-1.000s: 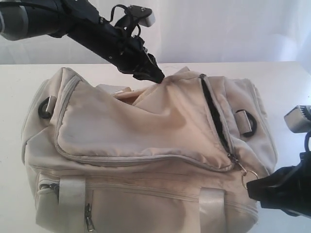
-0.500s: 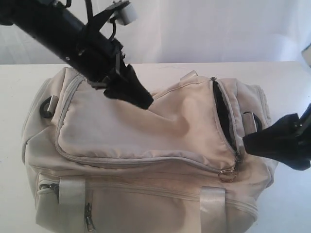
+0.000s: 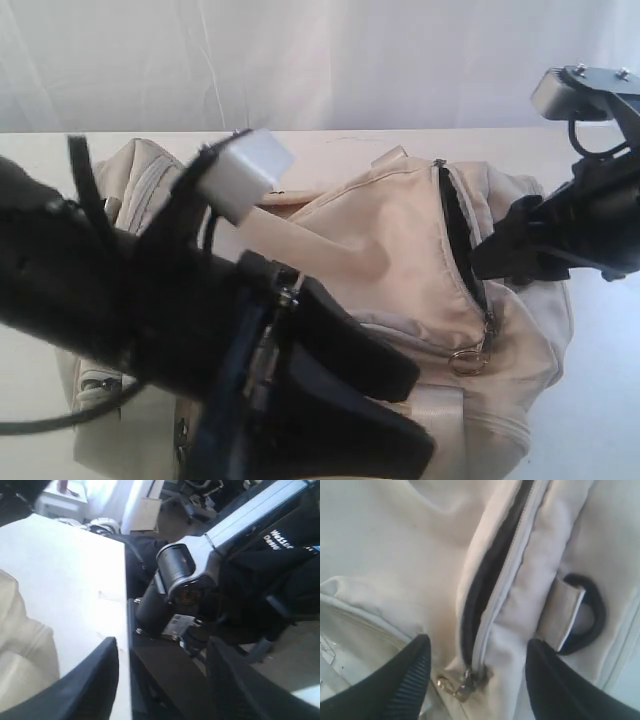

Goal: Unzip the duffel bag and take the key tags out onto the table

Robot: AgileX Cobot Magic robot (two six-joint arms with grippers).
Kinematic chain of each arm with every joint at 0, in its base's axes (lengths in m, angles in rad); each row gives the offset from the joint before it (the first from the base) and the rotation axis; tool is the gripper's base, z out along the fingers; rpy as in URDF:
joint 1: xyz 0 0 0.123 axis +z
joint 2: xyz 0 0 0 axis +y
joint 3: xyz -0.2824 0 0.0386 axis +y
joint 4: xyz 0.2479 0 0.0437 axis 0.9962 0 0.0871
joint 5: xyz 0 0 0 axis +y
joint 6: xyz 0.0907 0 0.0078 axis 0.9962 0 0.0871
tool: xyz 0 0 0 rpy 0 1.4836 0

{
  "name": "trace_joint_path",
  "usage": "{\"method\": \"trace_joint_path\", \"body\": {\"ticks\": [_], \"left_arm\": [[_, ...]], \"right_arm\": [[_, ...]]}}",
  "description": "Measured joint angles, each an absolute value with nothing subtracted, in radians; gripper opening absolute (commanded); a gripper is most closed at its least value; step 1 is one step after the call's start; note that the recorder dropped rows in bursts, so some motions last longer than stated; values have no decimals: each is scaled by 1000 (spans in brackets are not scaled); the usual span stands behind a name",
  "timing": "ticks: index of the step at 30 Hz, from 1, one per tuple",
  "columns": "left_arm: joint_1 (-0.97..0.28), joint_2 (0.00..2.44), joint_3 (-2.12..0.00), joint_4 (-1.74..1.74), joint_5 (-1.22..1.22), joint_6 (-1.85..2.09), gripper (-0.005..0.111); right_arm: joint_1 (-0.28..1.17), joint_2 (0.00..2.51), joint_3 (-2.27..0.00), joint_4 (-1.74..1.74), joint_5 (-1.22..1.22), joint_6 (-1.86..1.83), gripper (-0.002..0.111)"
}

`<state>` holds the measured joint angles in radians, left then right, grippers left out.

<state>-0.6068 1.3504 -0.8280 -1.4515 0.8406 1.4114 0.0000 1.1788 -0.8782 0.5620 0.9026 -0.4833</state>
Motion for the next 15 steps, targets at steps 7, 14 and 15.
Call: {"method": "trace_joint_path", "body": {"ticks": [7,14,15], "left_arm": [[-831,1423,-830,-1695,400,1785,58],[-883,1588,-914,-1715,205,1866,58],[-883,1605,-923,-1715,182,1879,58]], "right_arm": [[0,1301,-946,560,949,-483,54],[0,1346,-946,576,958,-485,53],[0,1349,-946,576,958,-485,53]]}}
